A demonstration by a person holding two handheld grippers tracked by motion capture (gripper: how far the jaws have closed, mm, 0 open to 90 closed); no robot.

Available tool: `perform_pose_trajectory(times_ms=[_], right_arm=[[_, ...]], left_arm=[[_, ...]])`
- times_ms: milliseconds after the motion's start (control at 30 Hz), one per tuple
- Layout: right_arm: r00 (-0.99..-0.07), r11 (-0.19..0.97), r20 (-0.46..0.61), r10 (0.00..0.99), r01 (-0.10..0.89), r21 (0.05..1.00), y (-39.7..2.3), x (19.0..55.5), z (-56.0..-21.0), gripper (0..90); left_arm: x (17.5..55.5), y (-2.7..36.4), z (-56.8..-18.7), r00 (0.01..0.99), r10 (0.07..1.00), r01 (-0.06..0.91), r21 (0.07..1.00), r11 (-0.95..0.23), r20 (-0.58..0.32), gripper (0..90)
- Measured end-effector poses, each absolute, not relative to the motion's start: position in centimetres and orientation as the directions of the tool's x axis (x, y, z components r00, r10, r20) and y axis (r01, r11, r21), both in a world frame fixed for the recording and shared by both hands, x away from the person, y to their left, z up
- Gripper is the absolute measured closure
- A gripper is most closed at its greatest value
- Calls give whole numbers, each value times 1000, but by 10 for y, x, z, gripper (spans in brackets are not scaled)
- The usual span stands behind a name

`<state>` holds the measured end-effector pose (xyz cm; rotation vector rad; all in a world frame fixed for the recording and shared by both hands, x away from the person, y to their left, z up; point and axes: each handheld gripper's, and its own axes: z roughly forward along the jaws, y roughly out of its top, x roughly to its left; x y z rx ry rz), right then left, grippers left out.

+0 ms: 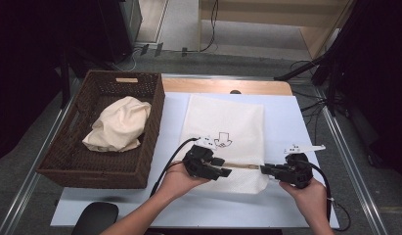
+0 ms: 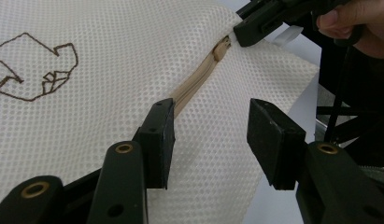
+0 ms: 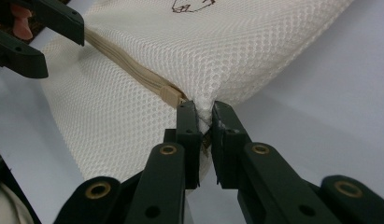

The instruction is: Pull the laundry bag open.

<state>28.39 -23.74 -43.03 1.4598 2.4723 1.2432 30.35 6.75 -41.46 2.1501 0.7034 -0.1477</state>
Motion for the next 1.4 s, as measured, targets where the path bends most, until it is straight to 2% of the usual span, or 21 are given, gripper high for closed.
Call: perform_pose_trajectory(times_ms=[500, 733, 1000, 1033, 1200, 1400], right_arm=[[-629, 293, 356, 692, 694, 657, -203, 296, -426, 835], [-649, 313, 350, 676, 682, 661, -192, 299, -425, 835], [-663, 324, 346, 664, 672, 666, -189, 299, -424, 835], [-665, 326, 344, 663, 670, 668, -189, 299, -423, 835], [-669, 326, 337, 663, 663, 674, -187, 297, -422, 834], [-670, 325, 330, 665, 658, 679, -185, 294, -420, 835]], left_arm=[[298, 79, -419, 817, 467, 553, 690, -466, -339, 520], [300, 80, -424, 801, 480, 577, 673, -462, -358, 368], [305, 74, -420, 795, 484, 584, 674, -452, -365, 320], [305, 73, -419, 797, 481, 583, 673, -455, -365, 329], [306, 68, -414, 813, 475, 561, 673, -482, -338, 514], [309, 64, -418, 807, 488, 571, 649, -502, -332, 627]])
